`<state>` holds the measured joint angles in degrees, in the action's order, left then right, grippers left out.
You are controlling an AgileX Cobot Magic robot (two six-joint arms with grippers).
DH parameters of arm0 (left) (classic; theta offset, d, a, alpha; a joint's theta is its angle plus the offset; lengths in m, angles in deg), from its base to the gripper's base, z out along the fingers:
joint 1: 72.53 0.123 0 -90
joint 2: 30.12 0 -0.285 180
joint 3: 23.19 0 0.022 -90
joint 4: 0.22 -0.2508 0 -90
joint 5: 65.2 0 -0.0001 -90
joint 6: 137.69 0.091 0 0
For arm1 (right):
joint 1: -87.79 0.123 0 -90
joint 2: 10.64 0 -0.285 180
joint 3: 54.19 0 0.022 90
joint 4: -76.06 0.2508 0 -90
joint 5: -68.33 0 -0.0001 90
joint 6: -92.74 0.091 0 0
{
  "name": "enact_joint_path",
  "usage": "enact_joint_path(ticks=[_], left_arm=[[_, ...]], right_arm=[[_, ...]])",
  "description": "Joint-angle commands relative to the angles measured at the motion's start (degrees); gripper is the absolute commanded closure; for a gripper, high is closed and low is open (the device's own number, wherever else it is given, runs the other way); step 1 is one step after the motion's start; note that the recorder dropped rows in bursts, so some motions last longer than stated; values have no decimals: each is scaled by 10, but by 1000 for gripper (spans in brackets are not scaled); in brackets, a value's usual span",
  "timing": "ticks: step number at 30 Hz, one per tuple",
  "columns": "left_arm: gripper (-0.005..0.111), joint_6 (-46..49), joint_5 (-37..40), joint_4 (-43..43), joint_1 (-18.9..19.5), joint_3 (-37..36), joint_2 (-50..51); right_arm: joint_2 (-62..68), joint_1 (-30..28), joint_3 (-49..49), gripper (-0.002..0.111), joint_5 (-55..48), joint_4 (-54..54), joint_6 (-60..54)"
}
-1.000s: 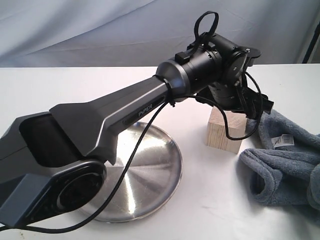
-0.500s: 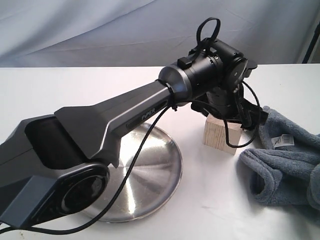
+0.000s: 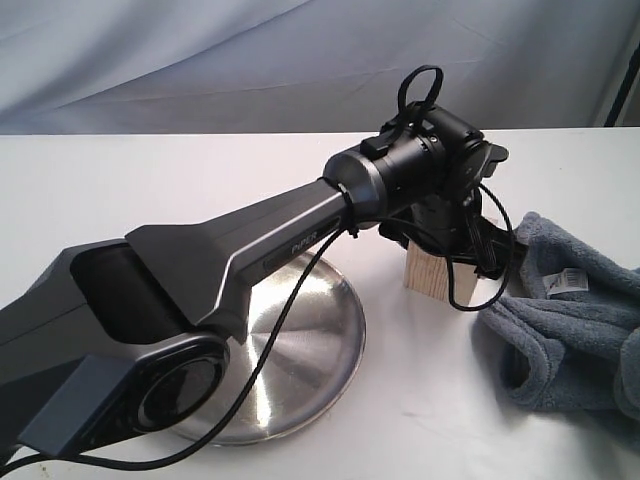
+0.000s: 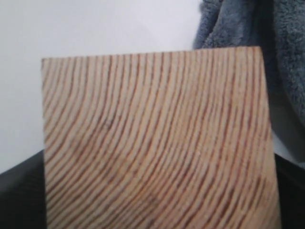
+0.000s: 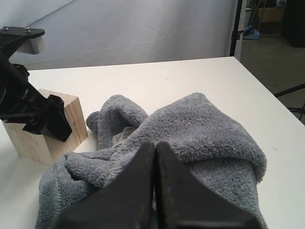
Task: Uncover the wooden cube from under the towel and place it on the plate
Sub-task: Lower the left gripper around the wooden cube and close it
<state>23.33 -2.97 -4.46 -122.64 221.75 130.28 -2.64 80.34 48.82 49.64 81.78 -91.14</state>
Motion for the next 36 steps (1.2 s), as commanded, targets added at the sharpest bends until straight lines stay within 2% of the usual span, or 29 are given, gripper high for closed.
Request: enact_joint_path(ticks=[1, 7, 10, 22, 24, 36], left_arm=[[20, 0, -6, -6, -1, 1, 8], [21, 0, -7, -7, -1, 1, 15], [29, 0, -9, -7, -1, 1, 14], [98, 0, -6, -7, -1, 1, 11], [107, 0, -6, -7, -1, 1, 8], [107, 2, -3, -49, -1, 1, -47]], right_arm=[[-2, 1, -2, 108, 0, 3, -3], [-2, 1, -2, 108, 0, 3, -3], [-2, 1, -2, 108, 0, 3, -3], [-2, 1, -2, 108, 0, 3, -3], [-2, 1, -2, 108, 0, 3, -3], [-2, 1, -2, 108, 0, 3, -3]])
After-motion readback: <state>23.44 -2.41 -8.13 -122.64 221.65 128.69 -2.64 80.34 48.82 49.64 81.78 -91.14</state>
